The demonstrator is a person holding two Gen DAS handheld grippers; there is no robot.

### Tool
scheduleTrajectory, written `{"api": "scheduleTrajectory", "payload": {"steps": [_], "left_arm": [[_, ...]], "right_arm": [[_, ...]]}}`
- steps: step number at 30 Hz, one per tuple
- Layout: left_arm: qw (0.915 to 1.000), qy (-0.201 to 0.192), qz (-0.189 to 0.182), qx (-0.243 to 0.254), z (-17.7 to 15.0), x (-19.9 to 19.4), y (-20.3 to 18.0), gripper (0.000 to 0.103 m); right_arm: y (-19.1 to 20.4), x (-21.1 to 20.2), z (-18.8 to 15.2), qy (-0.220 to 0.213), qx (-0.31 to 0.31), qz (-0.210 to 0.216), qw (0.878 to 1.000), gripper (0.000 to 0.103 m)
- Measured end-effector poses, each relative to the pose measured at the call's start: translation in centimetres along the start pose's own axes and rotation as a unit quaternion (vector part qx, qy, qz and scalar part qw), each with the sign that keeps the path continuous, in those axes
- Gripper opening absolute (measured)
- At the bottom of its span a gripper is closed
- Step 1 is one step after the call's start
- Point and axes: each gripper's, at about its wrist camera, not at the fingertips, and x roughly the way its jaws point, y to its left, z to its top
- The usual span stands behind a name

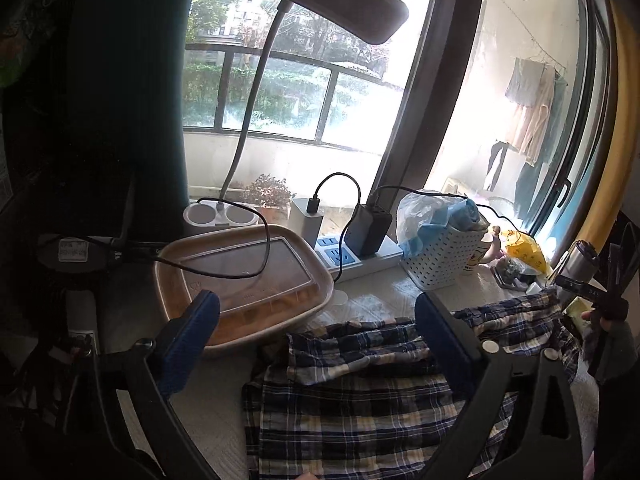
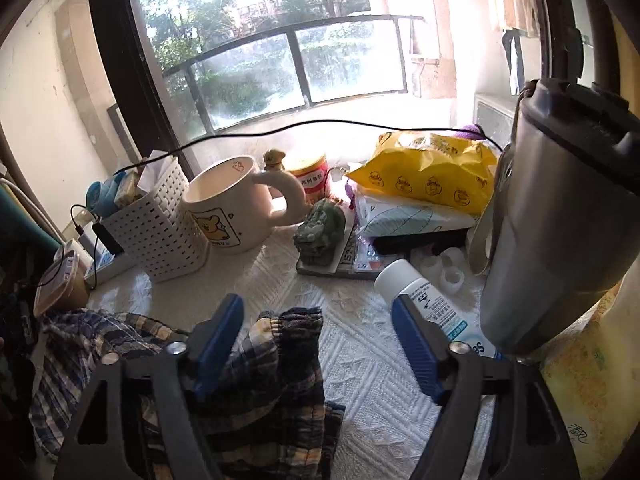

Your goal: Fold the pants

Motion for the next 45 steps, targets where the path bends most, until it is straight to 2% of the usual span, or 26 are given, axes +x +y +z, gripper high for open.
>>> {"api": "scheduleTrajectory", "payload": {"steps": [4, 7, 12, 15, 22, 24, 28, 33, 36, 38, 40, 42, 45], "left_arm": [[0.9998, 0.019, 0.007, -0.003, -1.7, -1.0, 0.0, 0.097], [0.999, 0.042, 0.014, -0.007, -3.9, -1.3, 0.0, 0.097], [0.9955, 0.089, 0.006, -0.032, -7.8, -1.6, 0.3, 0.097], [0.9942, 0.105, 0.005, -0.024, -9.3, -1.7, 0.2, 0.097], [0.9945, 0.101, 0.003, 0.029, -6.8, -0.1, -1.3, 0.097], [0.9932, 0.107, 0.005, 0.046, -5.9, 1.3, -1.8, 0.097], [0.9901, 0.122, 0.001, 0.07, -4.8, 3.9, -2.7, 0.097], [0.9874, 0.133, -0.062, 0.06, -3.8, 4.9, -4.0, 0.097], [0.9817, 0.144, -0.113, 0.052, -3.4, 4.8, -5.0, 0.097], [0.9778, 0.157, -0.126, 0.058, -3.4, 5.1, -5.9, 0.097], [0.9754, 0.169, -0.123, 0.069, -3.7, 5.8, -6.4, 0.097], [0.9738, 0.185, -0.103, 0.082, -3.9, 7.2, -6.4, 0.097], [0.9772, 0.188, -0.042, 0.089, -3.9, 9.3, -5.5, 0.097]], "right_arm": [[0.0, -2.3, 0.3, -0.02, -0.013, 0.008, 1.0, 0.089], [1.0, -2.7, -0.5, 0.003, -0.044, 0.019, 0.999, 0.089], [1.8, -3.1, -3.2, 0.033, -0.055, 0.035, 0.997, 0.089], [2.8, -3.1, -4.2, 0.043, -0.07, 0.047, 0.996, 0.089], [6.6, -2.8, -4.0, 0.049, -0.099, 0.076, 0.991, 0.089], [8.0, -2.4, -4.2, 0.064, -0.107, 0.094, 0.988, 0.089], [10.6, -2.7, -4.5, 0.064, -0.123, 0.132, 0.981, 0.089], [11.9, -2.1, -4.9, 0.074, -0.128, 0.147, 0.978, 0.089], [11.3, -1.6, -5.0, 0.079, -0.12, 0.144, 0.979, 0.089], [10.8, -1.3, -5.0, 0.082, -0.115, 0.143, 0.98, 0.089], [10.5, -1.2, -5.1, 0.085, -0.113, 0.142, 0.98, 0.089], [10.4, -1.2, -5.1, 0.086, -0.115, 0.143, 0.979, 0.089], [10.0, -1.1, -5.2, 0.086, -0.116, 0.136, 0.98, 0.089]]}}
